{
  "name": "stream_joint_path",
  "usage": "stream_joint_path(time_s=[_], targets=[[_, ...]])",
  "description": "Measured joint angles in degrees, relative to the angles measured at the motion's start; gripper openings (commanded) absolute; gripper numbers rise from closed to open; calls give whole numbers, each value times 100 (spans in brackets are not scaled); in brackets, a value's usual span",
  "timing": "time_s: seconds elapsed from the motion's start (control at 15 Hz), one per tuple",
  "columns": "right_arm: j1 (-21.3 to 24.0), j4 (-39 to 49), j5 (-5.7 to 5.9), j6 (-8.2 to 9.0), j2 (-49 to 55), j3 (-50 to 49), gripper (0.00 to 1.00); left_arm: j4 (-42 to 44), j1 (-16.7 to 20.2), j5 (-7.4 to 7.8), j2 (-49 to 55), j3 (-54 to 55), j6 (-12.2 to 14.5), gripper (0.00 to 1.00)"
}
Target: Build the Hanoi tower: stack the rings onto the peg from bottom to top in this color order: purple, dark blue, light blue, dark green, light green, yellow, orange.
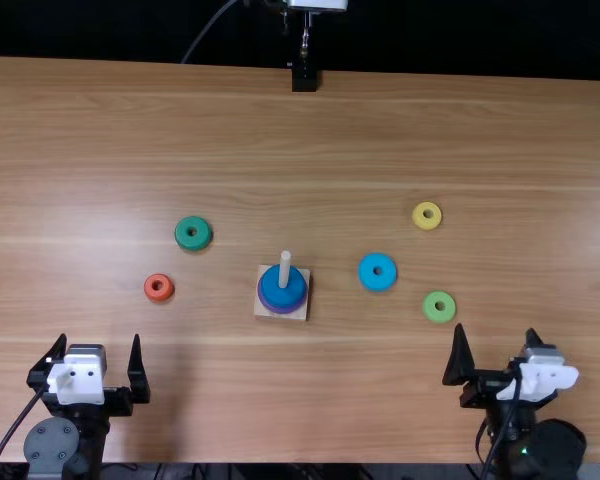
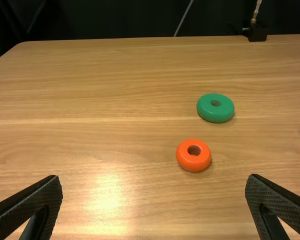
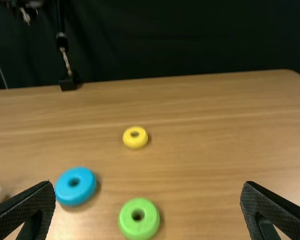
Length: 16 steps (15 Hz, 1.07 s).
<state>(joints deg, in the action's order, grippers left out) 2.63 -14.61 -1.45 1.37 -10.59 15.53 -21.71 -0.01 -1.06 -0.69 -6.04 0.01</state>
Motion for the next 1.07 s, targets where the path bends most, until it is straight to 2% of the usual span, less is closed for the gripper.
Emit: stream_joint_path(time_s=[0.33, 0.47, 0.6, 0.8, 0.93, 1.0, 1.07], targets=[[-52, -684, 2, 0, -2444, 2142, 100, -2, 0, 0, 2, -2, 2, 100], [-568, -667, 17, -42, -3635, 3036, 100, 0, 0, 0, 0, -2, 4, 100], [-1152, -734, 15, -247, -4763, 3670, 100, 0, 0, 0, 2, 0, 2, 100], [-1510, -1342, 13, -348, -6033, 4391, 100, 0, 2, -2, 2, -2, 4, 100], [-1582, -1777, 31, -361, -6926, 4826, 100, 0, 0, 0, 2, -2, 4, 100], [-1663, -2004, 37, -328, -7309, 5025, 100, -2, 0, 2, 2, -2, 2, 100], [-1777, -2205, 35, -223, -7702, 5252, 100, -2, 0, 0, 2, 0, 4, 100]])
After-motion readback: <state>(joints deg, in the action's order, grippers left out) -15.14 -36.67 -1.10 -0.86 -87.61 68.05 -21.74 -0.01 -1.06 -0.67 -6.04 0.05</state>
